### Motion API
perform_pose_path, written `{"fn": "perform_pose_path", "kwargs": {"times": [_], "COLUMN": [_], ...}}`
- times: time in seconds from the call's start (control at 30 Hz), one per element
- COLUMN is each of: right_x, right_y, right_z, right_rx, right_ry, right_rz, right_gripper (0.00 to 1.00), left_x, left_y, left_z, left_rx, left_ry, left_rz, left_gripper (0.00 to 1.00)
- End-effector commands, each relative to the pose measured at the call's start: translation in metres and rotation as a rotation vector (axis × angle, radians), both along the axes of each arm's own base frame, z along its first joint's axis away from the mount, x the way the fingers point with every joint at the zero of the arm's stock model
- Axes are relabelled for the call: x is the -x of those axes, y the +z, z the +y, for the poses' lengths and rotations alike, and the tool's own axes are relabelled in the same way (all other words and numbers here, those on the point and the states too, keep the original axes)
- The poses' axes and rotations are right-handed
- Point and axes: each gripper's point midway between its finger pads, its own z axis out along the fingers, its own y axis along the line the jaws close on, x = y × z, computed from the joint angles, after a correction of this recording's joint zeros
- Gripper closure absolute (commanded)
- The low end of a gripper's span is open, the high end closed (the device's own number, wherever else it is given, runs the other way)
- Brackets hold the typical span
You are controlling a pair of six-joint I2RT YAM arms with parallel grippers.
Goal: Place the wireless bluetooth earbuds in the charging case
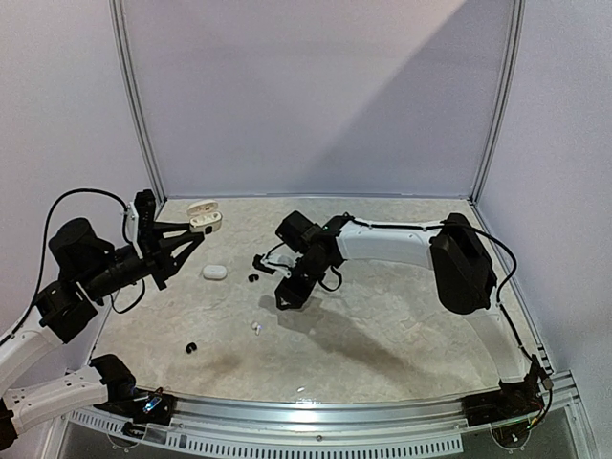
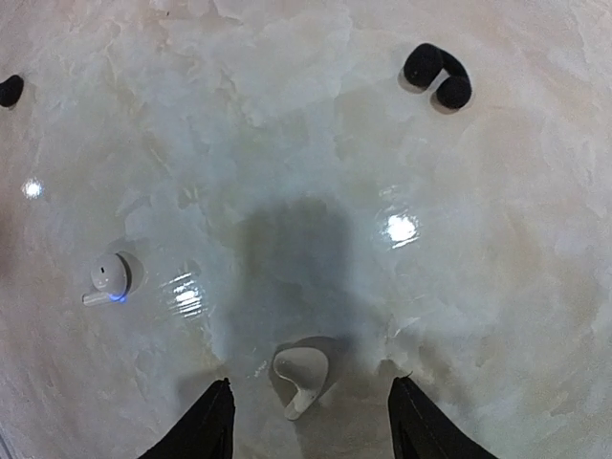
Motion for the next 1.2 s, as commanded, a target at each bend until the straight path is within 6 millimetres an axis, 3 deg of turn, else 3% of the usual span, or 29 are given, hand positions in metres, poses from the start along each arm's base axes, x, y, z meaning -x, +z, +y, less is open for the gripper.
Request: {"fn": "perform_pose_path", "kwargs": {"times": [0.0,0.4,0.7,0.8,1.03,1.17], "right_x": [-0.007,-0.012,-0.031,-0.029,-0.001,0.000], "right_y": [-0.017,-0.002,0.018,0.016,-0.003,-0.010], "right_z": [-0.001,0.007,0.003,0.002,0.010,0.010], "right_rx": [0.056,0.026,0.049,0.077,0.153,0.163], "right_ry": [-0.058,-0.107,-0.276,-0.296,-0.203,-0.198], "right_rz": [-0.002,-0.016,-0.092,-0.115,-0.111,-0.113], "right_gripper": [0.44,0.42,0.51,0.50,0.47,0.47], "left_x": [-0.001,0.001,0.001,0.000,0.000,-0.001], "left_y": [-0.010,-0.014,-0.016,-0.016,-0.016,-0.016], "left_z": [0.003,0.002,0.003,0.003,0.003,0.003], "left_rx": [-0.015,-0.022,-0.024,-0.022,-0.019,-0.017], "left_ry": [0.009,0.000,0.004,0.004,0.006,0.007], "left_rz": [0.000,-0.020,-0.014,-0.013,-0.006,-0.002], "left_gripper": [1.00,1.00,1.00,1.00,1.00,1.00]}}
